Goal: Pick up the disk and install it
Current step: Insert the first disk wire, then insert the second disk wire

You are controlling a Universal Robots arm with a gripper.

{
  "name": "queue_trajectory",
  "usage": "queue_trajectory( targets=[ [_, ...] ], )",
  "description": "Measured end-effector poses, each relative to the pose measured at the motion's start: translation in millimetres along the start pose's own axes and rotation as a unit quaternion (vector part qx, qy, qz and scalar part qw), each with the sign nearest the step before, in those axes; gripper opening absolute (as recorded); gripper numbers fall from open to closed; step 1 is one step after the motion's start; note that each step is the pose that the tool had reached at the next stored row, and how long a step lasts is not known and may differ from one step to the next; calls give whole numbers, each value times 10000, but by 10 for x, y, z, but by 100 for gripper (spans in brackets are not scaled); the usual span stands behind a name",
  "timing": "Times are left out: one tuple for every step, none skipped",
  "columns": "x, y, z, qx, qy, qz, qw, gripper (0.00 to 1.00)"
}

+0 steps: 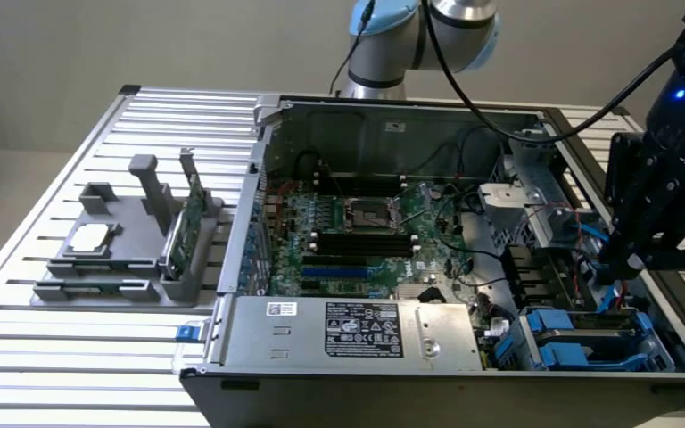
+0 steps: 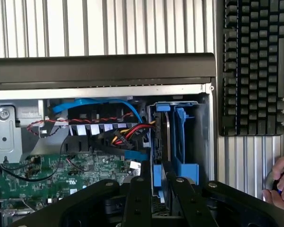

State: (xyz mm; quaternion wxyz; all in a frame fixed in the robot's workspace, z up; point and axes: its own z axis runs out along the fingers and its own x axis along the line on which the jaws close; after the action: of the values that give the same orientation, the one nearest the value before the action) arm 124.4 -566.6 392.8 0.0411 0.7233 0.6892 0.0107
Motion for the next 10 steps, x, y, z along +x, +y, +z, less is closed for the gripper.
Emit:
queue_trajectory(
  targets=[
    [-1, -17, -1, -9, 0, 0, 10000, 24],
    [-2, -22, -2, -11, -1, 1, 10000, 24],
    [-2, -22, -2, -11, -1, 0, 10000, 24],
    [-2, -22, -2, -11, -1, 0, 10000, 24],
    [-2, -22, -1, -11, 0, 0, 10000, 24],
    [-1, -22, -1, -11, 0, 0, 10000, 24],
    [-1, -22, -2, -11, -1, 0, 10000, 24],
    [-1, -22, -2, -11, -1, 0, 10000, 24],
    [-1, -22, -2, -11, -1, 1, 10000, 24],
    [-1, -22, -2, -11, -1, 0, 10000, 24]
  ],
)
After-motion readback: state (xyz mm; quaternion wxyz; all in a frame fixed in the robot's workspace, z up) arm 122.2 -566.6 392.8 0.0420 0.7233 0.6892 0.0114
